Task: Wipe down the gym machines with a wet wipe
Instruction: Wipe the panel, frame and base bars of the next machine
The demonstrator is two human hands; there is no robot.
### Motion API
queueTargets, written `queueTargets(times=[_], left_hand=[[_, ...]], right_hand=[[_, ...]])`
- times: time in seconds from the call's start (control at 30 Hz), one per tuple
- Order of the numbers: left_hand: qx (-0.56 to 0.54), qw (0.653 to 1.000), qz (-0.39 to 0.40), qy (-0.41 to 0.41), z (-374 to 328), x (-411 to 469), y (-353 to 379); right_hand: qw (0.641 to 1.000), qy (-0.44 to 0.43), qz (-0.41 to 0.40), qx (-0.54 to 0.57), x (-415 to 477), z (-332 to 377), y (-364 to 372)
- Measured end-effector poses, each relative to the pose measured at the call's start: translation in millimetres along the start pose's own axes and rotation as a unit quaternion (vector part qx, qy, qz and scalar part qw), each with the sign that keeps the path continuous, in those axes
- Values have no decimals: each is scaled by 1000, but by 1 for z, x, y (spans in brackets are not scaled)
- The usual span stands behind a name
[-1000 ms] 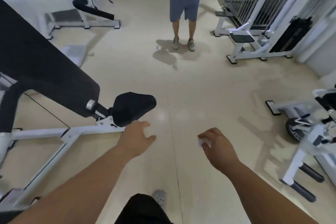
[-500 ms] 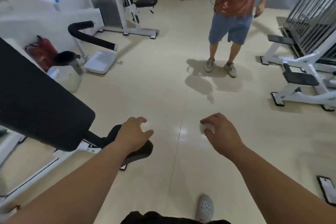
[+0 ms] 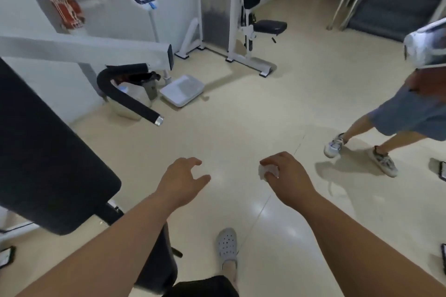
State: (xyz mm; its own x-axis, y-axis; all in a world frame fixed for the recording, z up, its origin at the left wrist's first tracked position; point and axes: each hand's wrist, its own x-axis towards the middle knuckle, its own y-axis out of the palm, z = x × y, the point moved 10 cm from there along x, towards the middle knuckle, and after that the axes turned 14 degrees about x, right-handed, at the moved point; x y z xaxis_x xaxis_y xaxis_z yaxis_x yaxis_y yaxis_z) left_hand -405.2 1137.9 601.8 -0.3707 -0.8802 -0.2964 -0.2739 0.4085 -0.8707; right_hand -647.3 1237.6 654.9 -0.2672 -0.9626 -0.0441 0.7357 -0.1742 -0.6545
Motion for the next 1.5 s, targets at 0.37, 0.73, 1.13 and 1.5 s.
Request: queueTargets(times=[0.37,0.73,1.13,1.5], left_hand=[[-23,999,-9,-42,-76,247,-77],[-56,975,-85,-199,-83,482,-143],[-113,906,-161,-374,47,615,-248],[-140,896,-166,-387,224,751,-368]], right_hand=[[997,-16,72,17,289,-3,-45],[979,-99,169,59,616,-19,-39],[940,-147,302,57,852,75,81],[942,25,286,175,1039,179,223]])
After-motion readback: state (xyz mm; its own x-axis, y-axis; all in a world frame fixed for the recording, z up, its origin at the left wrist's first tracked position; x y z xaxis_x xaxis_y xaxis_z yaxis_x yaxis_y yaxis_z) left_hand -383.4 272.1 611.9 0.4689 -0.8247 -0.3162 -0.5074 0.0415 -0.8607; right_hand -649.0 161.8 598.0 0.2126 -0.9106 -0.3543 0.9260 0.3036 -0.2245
